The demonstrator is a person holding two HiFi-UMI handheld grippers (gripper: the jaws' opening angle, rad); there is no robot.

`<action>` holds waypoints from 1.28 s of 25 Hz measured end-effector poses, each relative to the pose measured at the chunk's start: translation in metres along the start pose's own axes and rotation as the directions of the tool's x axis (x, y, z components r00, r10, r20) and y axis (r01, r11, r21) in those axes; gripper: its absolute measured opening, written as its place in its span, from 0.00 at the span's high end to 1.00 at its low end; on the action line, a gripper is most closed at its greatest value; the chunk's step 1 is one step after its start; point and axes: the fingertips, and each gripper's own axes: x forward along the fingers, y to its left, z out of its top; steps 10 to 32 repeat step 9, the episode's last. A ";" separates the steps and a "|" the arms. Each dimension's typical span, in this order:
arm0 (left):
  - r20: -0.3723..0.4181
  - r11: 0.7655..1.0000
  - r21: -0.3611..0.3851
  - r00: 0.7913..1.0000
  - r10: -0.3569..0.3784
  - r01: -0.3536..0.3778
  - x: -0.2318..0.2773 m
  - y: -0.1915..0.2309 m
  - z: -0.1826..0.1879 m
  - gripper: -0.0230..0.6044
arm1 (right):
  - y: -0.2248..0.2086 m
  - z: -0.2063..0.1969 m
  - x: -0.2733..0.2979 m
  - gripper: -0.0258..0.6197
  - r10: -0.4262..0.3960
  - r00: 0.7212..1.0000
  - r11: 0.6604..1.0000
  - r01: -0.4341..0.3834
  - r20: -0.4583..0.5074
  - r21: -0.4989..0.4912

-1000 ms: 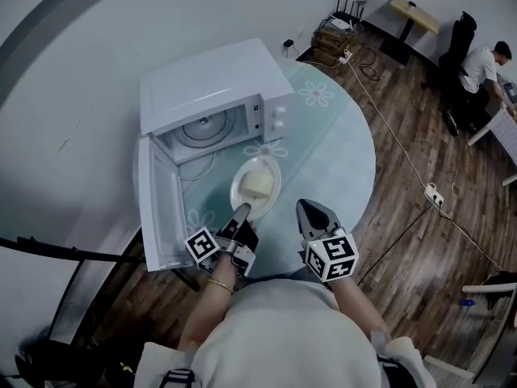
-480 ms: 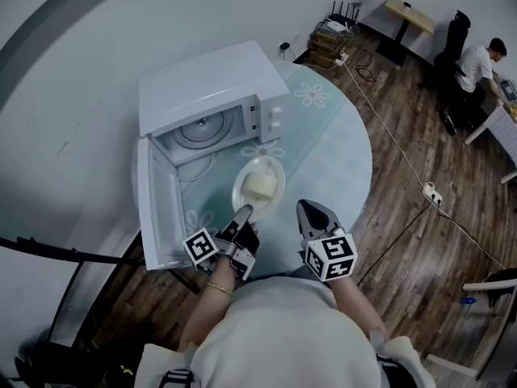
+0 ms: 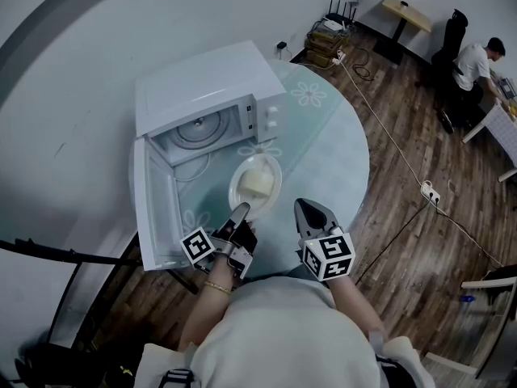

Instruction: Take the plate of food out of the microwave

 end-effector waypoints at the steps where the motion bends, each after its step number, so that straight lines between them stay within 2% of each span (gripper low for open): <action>1: 0.000 1.000 0.001 1.000 -0.002 0.002 0.000 -0.001 0.000 0.87 | 0.000 0.000 0.000 0.95 0.000 1.000 1.000 0.000 0.000 -0.001; 32: -0.002 1.000 -0.007 1.000 -0.010 0.010 0.002 -0.005 -0.002 0.87 | -0.002 -0.002 -0.001 0.95 -0.006 1.000 1.000 0.006 -0.006 0.002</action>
